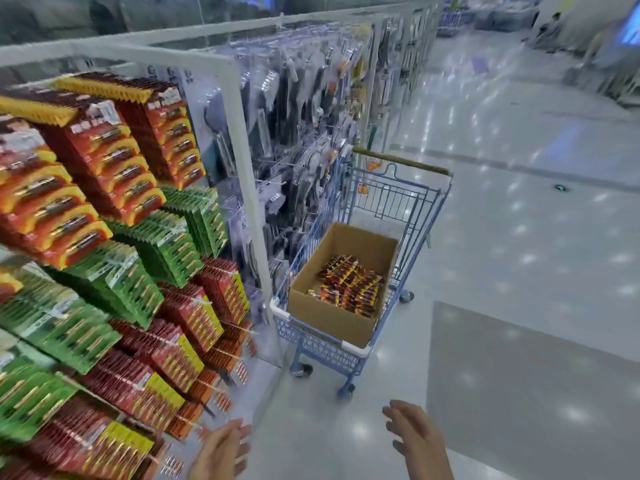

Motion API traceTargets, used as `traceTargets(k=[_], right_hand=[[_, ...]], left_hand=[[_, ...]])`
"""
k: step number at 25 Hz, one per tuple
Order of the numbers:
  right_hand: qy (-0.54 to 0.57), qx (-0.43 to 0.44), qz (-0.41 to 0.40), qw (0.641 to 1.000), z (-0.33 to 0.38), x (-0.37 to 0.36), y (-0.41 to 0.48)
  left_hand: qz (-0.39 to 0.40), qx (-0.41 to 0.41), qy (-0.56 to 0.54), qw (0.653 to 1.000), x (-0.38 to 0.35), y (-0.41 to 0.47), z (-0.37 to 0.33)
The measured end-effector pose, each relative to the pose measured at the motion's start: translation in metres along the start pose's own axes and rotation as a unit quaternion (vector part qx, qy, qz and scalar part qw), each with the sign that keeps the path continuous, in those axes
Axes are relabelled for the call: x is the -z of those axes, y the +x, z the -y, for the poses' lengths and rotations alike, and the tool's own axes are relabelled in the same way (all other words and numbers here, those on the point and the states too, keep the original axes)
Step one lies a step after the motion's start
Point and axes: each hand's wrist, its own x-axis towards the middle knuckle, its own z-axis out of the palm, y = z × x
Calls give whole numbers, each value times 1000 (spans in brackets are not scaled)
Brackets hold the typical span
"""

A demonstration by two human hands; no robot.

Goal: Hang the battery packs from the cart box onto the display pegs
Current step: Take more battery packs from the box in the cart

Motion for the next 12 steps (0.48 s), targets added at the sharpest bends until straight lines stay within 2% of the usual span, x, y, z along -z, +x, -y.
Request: traceTargets(k=[2,6,12], right_hand=[[14,-14,-20,1000,5,4,21],[40,-42,-50,997,26,-6,74],[21,-69,-68,995,76,-40,175]], left_hand=[[41,-32,25,998,-28,11,-6],[8,-111,108,988,-86,60,-10],[-12,-121,106,987,-174,159,-75]])
